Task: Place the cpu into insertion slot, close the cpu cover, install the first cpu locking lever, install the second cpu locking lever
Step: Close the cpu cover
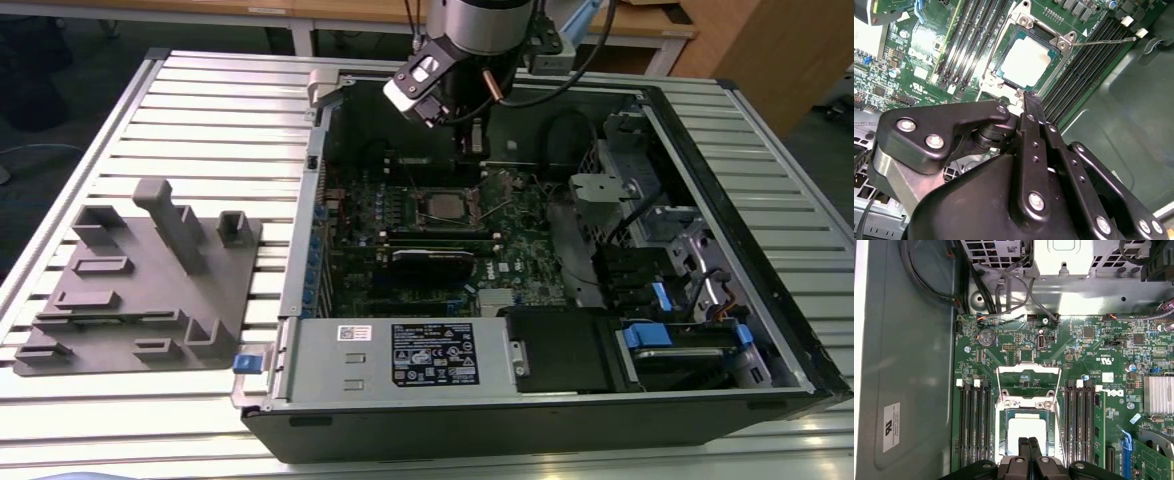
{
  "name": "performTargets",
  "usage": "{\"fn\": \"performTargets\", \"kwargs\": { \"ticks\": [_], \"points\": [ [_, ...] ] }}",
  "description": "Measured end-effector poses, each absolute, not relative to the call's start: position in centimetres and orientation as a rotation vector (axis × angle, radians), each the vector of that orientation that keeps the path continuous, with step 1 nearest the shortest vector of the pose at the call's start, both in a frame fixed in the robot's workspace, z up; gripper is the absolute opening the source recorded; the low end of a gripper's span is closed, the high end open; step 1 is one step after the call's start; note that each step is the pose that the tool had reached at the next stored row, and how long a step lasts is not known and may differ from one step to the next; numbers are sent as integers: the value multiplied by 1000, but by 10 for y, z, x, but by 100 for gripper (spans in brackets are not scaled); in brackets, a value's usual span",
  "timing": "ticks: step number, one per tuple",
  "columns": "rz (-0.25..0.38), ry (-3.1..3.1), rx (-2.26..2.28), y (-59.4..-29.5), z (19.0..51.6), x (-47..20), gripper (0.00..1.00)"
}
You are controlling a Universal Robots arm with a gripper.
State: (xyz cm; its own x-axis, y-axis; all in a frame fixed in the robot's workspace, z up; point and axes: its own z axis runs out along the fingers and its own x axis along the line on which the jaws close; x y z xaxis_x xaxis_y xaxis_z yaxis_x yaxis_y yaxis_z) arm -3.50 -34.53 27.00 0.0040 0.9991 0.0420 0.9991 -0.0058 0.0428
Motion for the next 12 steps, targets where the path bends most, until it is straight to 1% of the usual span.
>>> {"fn": "performTargets", "kwargs": {
  "ticks": [12],
  "points": [
    [94,2214,2225,-345,270,-26,11]
  ]
}}
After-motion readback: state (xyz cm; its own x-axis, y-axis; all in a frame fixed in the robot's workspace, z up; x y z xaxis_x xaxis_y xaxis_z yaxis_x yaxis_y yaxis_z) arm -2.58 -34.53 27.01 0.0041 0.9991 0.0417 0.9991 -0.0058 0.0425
